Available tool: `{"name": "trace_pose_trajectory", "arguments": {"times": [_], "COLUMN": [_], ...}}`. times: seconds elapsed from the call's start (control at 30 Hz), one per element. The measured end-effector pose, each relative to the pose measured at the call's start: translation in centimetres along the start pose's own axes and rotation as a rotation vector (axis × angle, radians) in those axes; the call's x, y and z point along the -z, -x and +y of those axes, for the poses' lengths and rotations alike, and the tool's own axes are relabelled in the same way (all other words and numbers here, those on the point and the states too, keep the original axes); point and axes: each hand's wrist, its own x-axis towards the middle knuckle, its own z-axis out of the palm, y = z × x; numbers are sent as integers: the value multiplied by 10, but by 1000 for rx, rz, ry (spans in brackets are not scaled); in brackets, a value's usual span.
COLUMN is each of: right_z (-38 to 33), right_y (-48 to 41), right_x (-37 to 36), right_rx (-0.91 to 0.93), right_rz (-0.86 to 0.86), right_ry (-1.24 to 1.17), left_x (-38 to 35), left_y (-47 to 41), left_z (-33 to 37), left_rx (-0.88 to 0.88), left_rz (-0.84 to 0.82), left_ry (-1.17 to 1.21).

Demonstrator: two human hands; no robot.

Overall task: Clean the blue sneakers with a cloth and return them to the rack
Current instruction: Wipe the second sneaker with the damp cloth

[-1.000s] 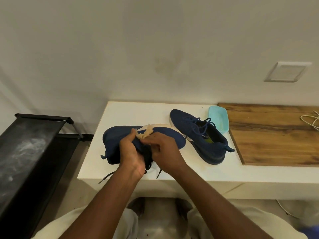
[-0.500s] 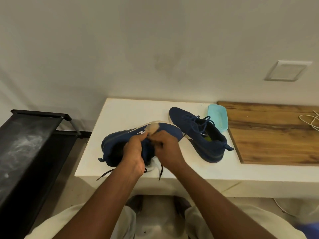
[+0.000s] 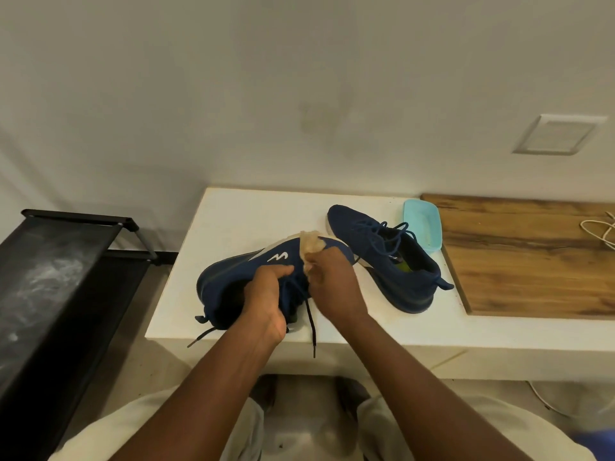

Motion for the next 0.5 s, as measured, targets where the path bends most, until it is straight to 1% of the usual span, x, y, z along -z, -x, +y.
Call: {"name": "trace_pose_trajectory", "arguments": {"times": [0.07, 0.13, 0.27, 0.33, 0.4, 0.5], "right_z": [-7, 2, 30, 36, 28, 0], "right_y": [1, -7, -20, -22, -22, -19], "right_x": [-4, 2, 26, 30, 24, -3], "right_rx": [61, 61, -158, -180, -114, 70], "right_rz": [-12, 17, 108, 139, 112, -30], "right_ry": [46, 93, 9, 11, 35, 93], "left_x": [2, 2, -2, -4, -6, -9], "left_y": [0, 4, 11, 12, 15, 17], "left_z": [-6, -10, -16, -16, -16, -16], "left_rx": [22, 19, -5, 11, 3, 8], "left_rz": [-6, -1, 12, 9, 16, -11], "left_ry": [1, 10, 2, -10, 9, 4]}}
